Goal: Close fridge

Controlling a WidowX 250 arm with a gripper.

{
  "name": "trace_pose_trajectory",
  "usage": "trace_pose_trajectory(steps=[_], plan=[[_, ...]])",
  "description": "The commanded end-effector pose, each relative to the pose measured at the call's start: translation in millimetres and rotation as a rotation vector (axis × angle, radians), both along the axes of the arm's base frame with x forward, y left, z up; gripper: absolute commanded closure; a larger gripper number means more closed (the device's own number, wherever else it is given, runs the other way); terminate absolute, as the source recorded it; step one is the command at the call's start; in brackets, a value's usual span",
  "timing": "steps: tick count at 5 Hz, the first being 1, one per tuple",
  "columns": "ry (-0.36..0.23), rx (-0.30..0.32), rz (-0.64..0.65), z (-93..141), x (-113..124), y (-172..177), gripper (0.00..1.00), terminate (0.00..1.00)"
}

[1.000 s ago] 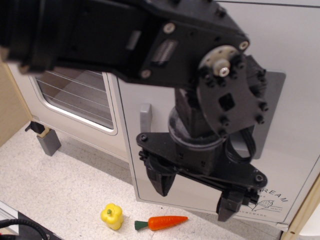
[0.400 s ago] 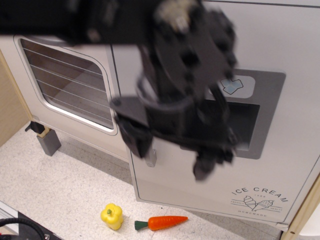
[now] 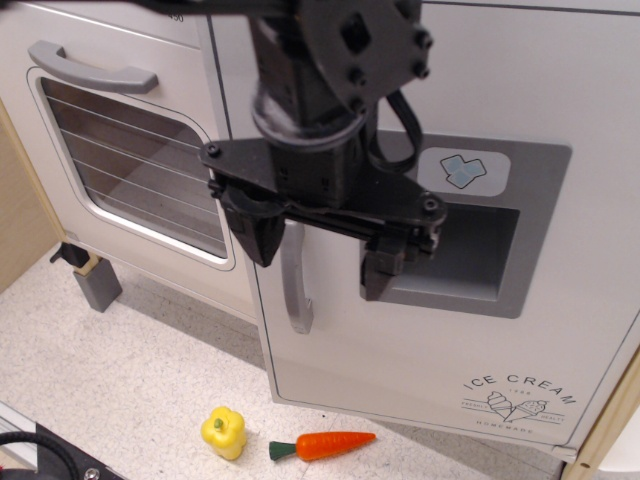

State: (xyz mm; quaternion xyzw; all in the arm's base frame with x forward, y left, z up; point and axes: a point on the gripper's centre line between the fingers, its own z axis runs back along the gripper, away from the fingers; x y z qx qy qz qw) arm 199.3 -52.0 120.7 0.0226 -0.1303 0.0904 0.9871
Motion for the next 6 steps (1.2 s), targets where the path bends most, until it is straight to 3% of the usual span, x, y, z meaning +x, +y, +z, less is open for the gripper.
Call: trace_pose_trajectory(steps=[1,2,4,6], plan=[[-0.058,-0.057,0.042,-5.3,29.5,-3.2,0.00,0.00],[-0.106,-0.064,0.012,1.5,47.4,4.4,0.00,0.00],[-0.118,-0.066,0.122,10.8,91.3,32.3,0.00,0.00],[-0.136,-0.053,0.142,9.2,104.4,37.1,0.00,0.00]])
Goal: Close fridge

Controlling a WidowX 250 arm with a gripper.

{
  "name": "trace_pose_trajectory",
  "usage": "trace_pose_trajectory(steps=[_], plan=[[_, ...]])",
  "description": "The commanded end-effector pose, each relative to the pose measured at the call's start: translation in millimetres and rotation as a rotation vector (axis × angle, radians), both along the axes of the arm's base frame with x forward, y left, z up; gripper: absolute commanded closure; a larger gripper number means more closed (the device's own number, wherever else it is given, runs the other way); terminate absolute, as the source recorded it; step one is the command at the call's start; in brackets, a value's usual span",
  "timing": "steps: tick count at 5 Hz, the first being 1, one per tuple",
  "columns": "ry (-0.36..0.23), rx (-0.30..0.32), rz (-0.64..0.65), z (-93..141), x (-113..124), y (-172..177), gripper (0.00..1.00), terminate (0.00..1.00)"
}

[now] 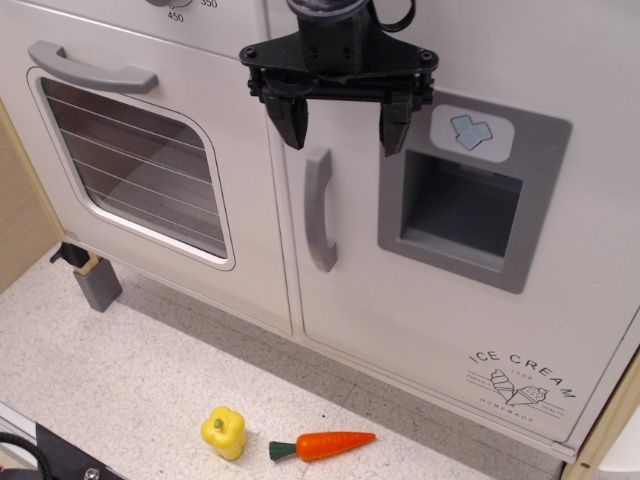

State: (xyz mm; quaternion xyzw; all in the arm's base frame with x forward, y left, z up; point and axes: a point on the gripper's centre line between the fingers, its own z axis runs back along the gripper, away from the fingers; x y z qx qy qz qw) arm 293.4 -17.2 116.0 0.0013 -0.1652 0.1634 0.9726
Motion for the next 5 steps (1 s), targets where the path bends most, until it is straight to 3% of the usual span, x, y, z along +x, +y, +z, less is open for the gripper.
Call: trace_pose_trajectory(steps=[1,2,5], plan=[[-0.045,-0.001,0.013,11.9,3.3,0.1,0.00,0.00],[-0.021,0.015,-0.016,7.4,-18.1,-5.4,0.00,0.00],[-0.051,0.004,0.035,11.1,-8.1,0.0,0.00,0.00]])
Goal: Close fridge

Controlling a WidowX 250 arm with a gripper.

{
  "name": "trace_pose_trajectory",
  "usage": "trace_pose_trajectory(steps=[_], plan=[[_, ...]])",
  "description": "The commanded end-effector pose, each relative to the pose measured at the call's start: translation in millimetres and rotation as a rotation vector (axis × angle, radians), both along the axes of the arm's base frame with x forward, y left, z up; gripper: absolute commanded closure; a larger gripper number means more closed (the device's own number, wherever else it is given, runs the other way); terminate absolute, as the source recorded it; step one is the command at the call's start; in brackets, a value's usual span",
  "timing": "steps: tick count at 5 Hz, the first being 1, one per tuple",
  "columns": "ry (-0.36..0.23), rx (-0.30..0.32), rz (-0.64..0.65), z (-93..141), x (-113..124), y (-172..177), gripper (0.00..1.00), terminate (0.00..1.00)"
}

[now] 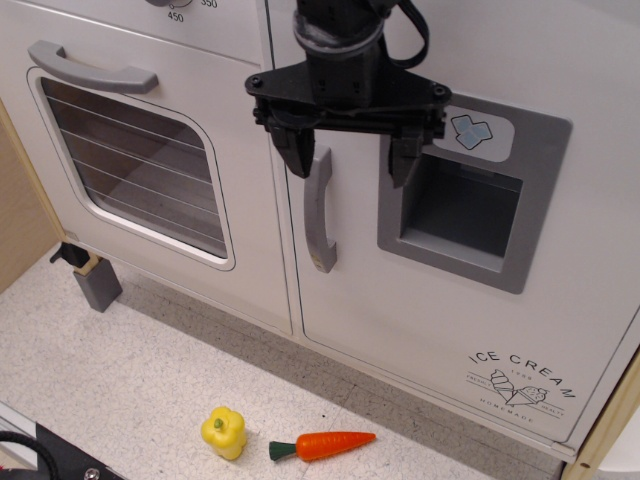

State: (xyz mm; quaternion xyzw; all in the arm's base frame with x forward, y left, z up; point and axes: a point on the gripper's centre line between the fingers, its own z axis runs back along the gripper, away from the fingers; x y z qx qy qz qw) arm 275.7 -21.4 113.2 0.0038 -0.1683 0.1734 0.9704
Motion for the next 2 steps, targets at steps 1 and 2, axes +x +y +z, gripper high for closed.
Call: trace_pose_trajectory(steps=[1,2], plan=[[-0.045,0.002,0.014,13.9,9.6,4.2,0.00,0.00],[-0.045,0.002,0.014,13.9,9.6,4.2,0.00,1.00]])
